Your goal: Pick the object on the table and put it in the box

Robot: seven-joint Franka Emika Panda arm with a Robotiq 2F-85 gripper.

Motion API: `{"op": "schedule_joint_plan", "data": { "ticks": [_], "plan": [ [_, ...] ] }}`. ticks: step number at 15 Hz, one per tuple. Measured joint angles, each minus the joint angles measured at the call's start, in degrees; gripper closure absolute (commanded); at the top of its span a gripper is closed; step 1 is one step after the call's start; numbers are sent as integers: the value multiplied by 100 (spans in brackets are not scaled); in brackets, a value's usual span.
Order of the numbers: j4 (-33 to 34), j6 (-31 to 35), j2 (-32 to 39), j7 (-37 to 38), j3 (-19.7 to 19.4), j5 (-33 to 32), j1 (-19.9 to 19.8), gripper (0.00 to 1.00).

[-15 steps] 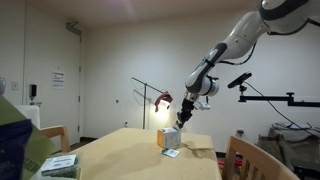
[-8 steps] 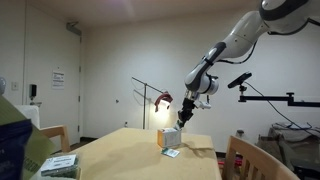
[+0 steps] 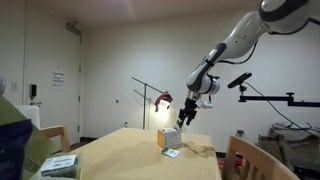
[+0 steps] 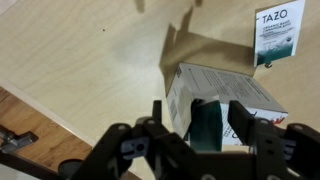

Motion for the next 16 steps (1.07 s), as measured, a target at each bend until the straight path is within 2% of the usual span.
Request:
{"op": "schedule_joint_plan", "data": {
  "ticks": [4, 6, 11, 15, 16],
  "plan": [
    [3, 172, 0, -53, -70, -7, 69, 0],
    [0, 415, 0, -148, -59, -8, 85, 28],
    [-20, 1027, 9, -275, 98, -16, 71, 66],
    [-23, 1179, 33, -277, 271, -45, 13, 97],
    [-23, 1193, 43, -278, 320, -46, -14, 100]
  ]
}}
